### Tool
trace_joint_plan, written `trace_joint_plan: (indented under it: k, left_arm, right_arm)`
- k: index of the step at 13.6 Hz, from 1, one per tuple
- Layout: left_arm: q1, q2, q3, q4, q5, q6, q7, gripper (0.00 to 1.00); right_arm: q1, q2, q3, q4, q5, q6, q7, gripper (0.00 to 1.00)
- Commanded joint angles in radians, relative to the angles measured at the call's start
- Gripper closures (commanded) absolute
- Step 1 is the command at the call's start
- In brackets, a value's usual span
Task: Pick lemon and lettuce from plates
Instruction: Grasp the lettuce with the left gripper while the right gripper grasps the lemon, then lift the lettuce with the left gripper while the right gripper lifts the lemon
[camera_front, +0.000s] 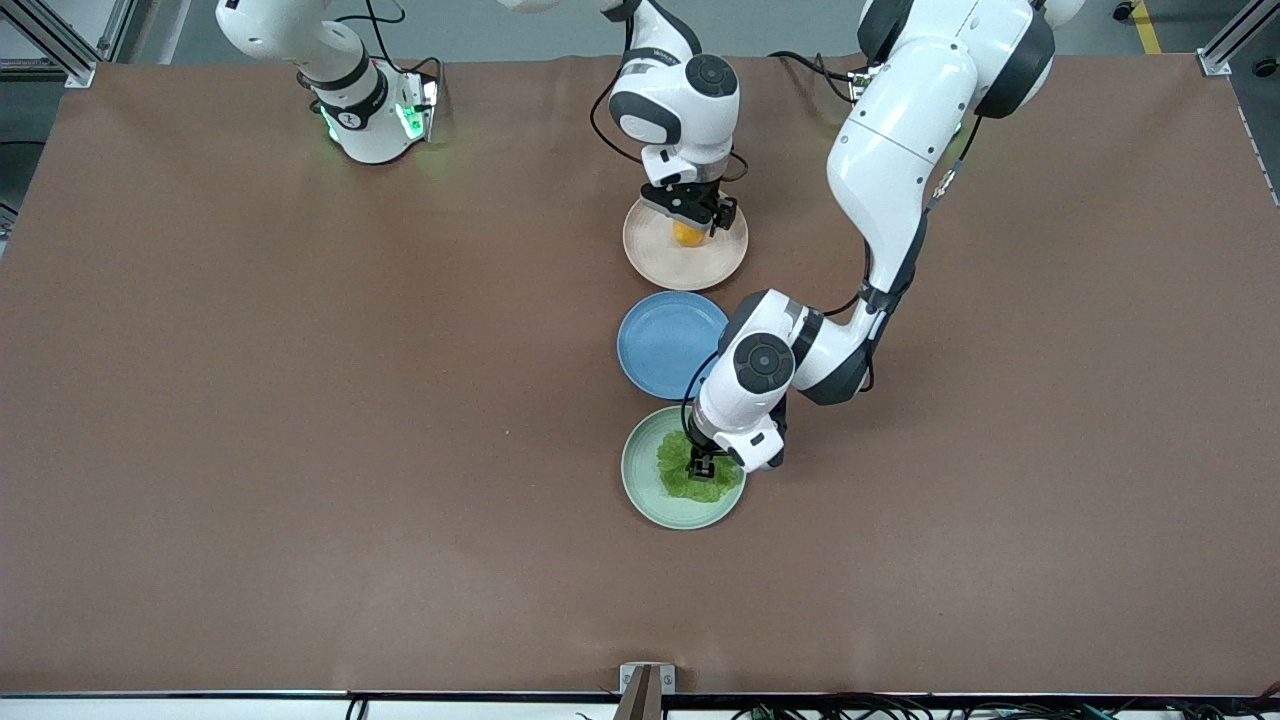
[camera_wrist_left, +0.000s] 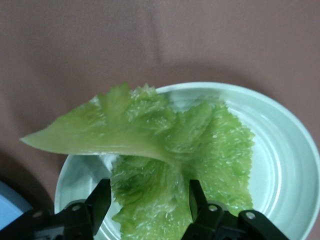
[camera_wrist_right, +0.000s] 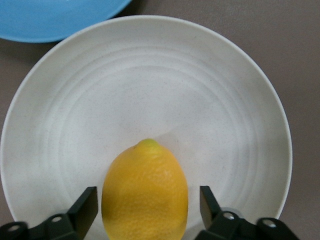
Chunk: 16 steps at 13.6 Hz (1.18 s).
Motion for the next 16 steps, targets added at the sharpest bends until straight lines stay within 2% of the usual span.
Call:
trace_joint_plan:
  k: [1,3,4,6,9,12,16]
  left_arm:
    - [-0.008,0.002,0.006,-0.007,0.009,-0.005,0.002,0.54]
    - [-0.008,0.001,0.004,-0.008,0.009,-0.007,0.002,0.75]
    - [-0.007,-0.001,0.006,-0.008,0.009,-0.005,0.000,0.84]
    - [-0.007,-0.004,0.004,-0.008,0.009,-0.007,0.000,0.96]
    - [-0.003,-0.013,0.004,-0.005,0.008,-0.007,0.000,0.97]
    - [0.013,-0.077,0.004,0.004,0.003,-0.048,0.000,0.99]
    - [0.061,-0.229,0.002,-0.005,-0.002,-0.198,0.014,0.99]
  right_arm:
    - [0.016,0.006,-0.015,0.010,-0.026,-0.002,0.039,0.41]
    - [0.001,-0.003,-0.018,0.012,-0.026,-0.009,0.036,0.83]
    - [-0.011,-0.018,-0.018,0.010,-0.026,-0.020,0.031,0.95]
    - [-0.065,-0.110,-0.018,0.006,-0.025,-0.076,-0.013,0.98]
    - [-0.181,-0.265,-0.015,-0.010,-0.014,-0.219,-0.226,0.98]
    - [-0.340,-0.394,-0.014,-0.100,-0.010,-0.245,-0.495,0.99]
    - [-0.621,-0.425,-0.014,-0.204,-0.010,-0.216,-0.945,1.00]
